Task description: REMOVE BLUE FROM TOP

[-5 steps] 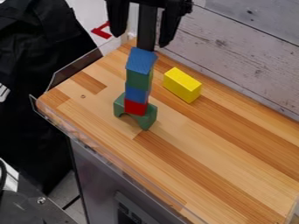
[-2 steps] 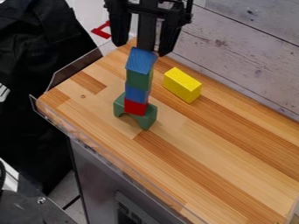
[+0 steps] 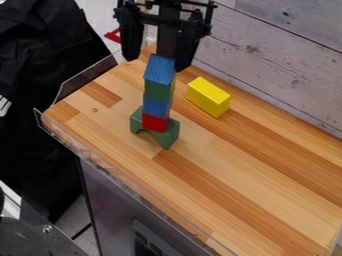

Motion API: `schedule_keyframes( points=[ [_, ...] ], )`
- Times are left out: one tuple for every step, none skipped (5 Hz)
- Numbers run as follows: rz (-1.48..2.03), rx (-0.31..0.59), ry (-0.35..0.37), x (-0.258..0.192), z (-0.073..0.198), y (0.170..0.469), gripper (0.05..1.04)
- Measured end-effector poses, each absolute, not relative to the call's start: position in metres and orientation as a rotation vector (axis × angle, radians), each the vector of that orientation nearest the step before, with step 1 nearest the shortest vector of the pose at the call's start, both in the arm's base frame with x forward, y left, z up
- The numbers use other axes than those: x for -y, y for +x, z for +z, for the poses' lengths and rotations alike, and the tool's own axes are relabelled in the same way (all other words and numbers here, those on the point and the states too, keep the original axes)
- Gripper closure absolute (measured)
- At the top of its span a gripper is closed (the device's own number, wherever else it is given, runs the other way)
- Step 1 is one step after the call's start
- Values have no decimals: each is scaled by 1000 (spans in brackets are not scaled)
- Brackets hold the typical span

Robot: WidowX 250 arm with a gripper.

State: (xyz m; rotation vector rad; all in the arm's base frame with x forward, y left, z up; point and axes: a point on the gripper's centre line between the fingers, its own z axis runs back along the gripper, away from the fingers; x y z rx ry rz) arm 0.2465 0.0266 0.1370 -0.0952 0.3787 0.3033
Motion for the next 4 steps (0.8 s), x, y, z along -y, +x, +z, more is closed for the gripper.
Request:
schedule_keyframes(
  points=[
    [317,-402,-90,-29,130,247,84],
    [324,-410,-92,-28,128,246,111],
    [332,-413,-99,-27,126,246,381],
    [334,-411,-98,-27,125,246,536]
  ],
)
